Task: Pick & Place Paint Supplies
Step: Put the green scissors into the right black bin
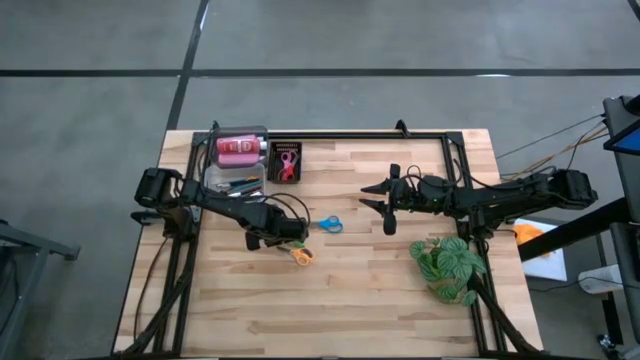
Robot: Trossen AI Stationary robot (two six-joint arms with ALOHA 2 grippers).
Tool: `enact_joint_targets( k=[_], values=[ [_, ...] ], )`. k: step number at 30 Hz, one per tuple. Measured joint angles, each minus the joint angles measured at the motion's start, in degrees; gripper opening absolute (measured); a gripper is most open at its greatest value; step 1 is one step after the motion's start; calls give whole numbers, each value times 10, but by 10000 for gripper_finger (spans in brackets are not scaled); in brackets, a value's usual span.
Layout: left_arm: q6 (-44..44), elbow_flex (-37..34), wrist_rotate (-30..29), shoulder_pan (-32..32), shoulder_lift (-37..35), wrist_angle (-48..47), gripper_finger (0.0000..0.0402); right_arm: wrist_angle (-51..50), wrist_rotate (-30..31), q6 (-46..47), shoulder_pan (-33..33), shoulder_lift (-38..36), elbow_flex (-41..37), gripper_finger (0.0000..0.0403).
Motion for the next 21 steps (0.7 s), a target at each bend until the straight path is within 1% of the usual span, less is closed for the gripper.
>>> enact_joint_targets(
  k=[4,5,21],
  values=[
    [0,0,0,0,0,-4,16,0,0,0,0,0,0,141],
    [-3,0,0,0,0,-4,9,0,0,0,0,0,0,141],
    [-4,1,-4,1,-1,-3,1,0,0,1,0,0,0,141]
  ],
)
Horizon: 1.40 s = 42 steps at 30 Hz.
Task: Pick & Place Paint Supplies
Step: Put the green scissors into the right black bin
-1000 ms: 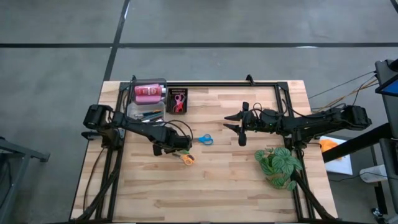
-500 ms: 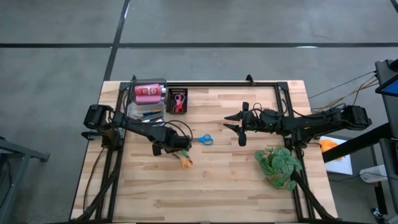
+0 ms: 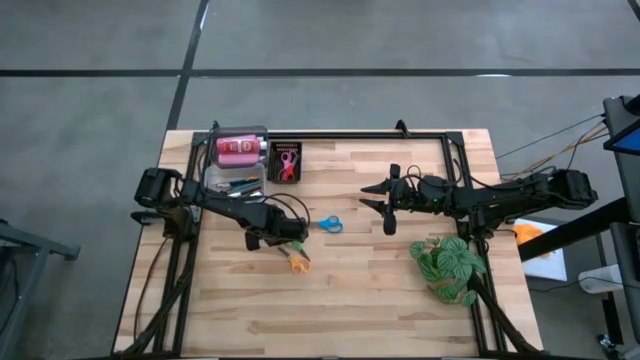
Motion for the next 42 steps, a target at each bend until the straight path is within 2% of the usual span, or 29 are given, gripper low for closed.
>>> enact_joint_targets(
  k=[8,13,20,27,32,42],
  values=[
    [41,20,-4,15,-11,-6,0,0,0,-1,0,0,0,141],
    [67,36,-3,30,-34,-46,0,0,0,-1,0,0,0,141],
    [182,64,-29,74,-70,-106,0,0,0,0,0,0,0,141],
    [308,90,-63,157,-105,-148,0,0,0,-1,0,0,0,141],
    [449,128,-74,238,-111,-150,0,0,0,-1,0,0,0,141],
    [597,151,-74,351,-110,-88,0,0,0,-1,0,0,0,141]
  ],
)
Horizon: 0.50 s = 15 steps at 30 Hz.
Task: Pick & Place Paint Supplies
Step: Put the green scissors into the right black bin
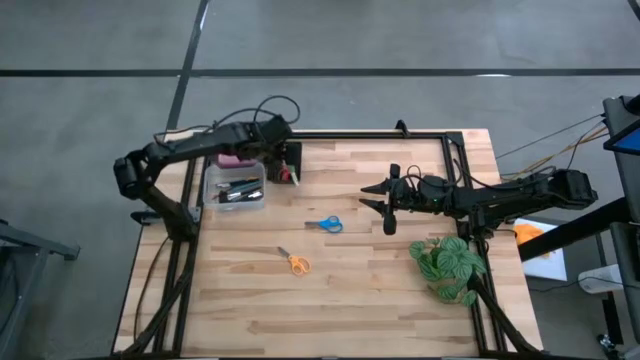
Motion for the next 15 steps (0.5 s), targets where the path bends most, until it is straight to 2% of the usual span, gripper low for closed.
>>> enact_joint_targets(
  k=[7,15],
  values=[
    [58,-3,16,43,9,18,0,0,0,0,0,0,0,141],
    [99,-3,17,57,57,34,0,0,0,0,0,0,0,141]
  ],
)
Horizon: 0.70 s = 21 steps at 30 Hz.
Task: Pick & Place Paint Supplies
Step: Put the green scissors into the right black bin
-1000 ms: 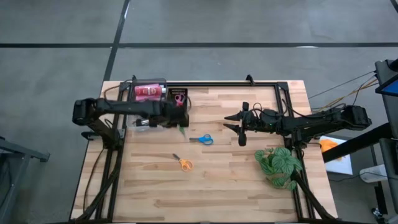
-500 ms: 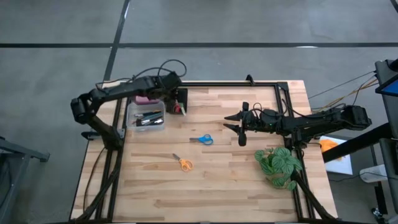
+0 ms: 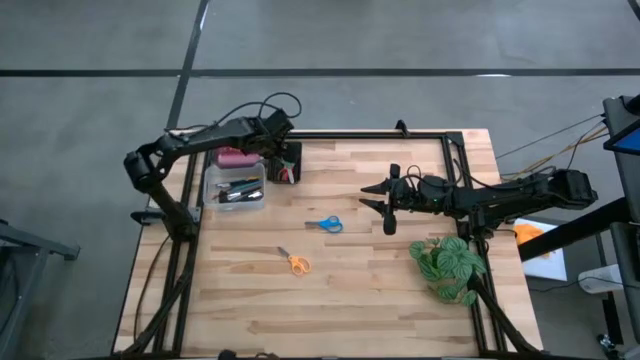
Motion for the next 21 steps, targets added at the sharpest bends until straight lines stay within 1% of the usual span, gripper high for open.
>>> enact_joint_targets(
  k=[12,21],
  values=[
    [-7,0,2,31,58,30,0,0,0,1,0,0,0,141],
    [-9,0,27,63,64,36,0,0,0,0,0,0,0,141]
  ],
)
